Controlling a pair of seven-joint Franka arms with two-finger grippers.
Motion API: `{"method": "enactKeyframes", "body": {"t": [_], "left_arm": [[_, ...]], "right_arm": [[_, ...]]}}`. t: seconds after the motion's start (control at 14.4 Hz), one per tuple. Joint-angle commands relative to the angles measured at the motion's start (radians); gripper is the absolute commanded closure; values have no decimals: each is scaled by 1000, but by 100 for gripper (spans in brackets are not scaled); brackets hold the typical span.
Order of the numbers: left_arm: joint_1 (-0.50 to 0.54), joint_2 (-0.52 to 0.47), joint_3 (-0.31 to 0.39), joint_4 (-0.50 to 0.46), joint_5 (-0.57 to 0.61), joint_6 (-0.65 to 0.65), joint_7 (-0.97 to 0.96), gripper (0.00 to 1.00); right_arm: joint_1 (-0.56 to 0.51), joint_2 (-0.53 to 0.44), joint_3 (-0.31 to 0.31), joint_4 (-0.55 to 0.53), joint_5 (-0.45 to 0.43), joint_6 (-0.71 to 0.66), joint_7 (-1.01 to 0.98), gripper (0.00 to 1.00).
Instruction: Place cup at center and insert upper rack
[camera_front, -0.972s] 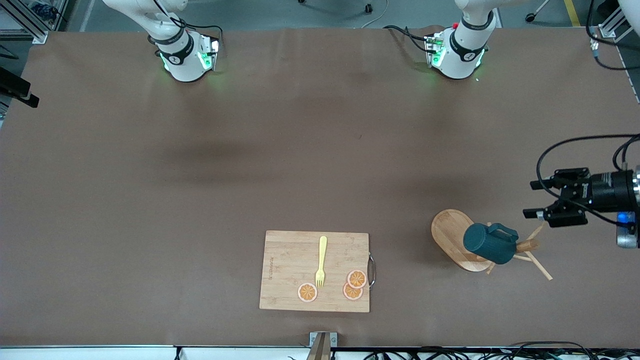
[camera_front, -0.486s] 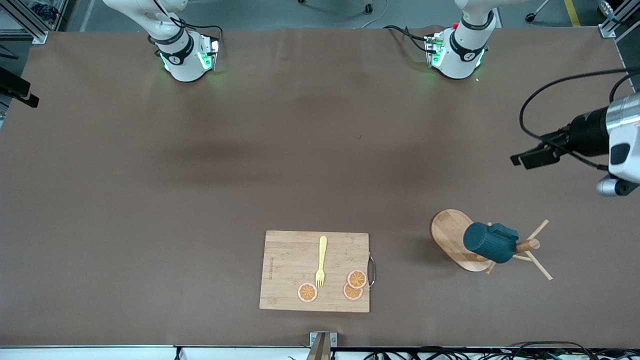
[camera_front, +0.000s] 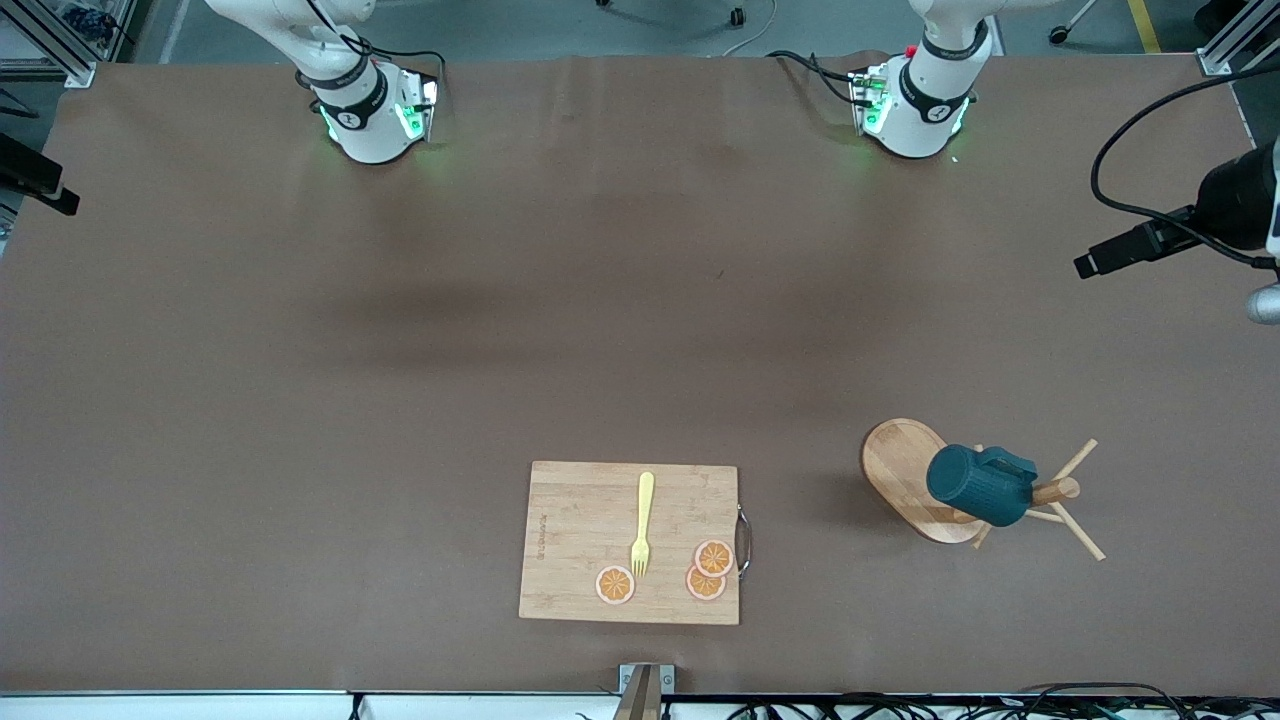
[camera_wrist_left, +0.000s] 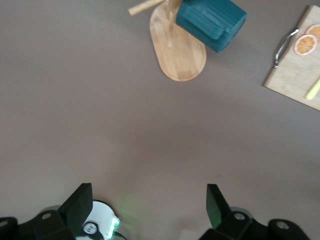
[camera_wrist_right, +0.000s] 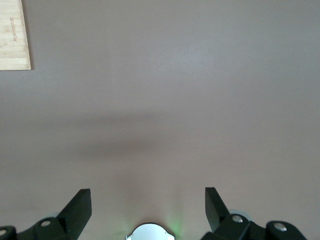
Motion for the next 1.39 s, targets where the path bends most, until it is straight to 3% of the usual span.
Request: {"method": "enactKeyframes", "body": {"t": [0.0, 0.14, 0.28, 1.32], "left_arm": [[-30, -80, 13, -108, 60, 72, 53, 0], [-33, -170, 13, -253, 80, 183, 115, 0], [-30, -216, 27, -327, 78, 240, 215, 0], [-21, -252, 1, -326, 65, 195, 286, 0]], "right_arm": [[-9, -24, 9, -16, 1, 0, -6, 0], [-9, -22, 9, -16, 1, 0, -6, 0], [-9, -22, 9, -16, 1, 2, -6, 0], [-9, -24, 11, -16, 5, 3, -6, 0]]}}
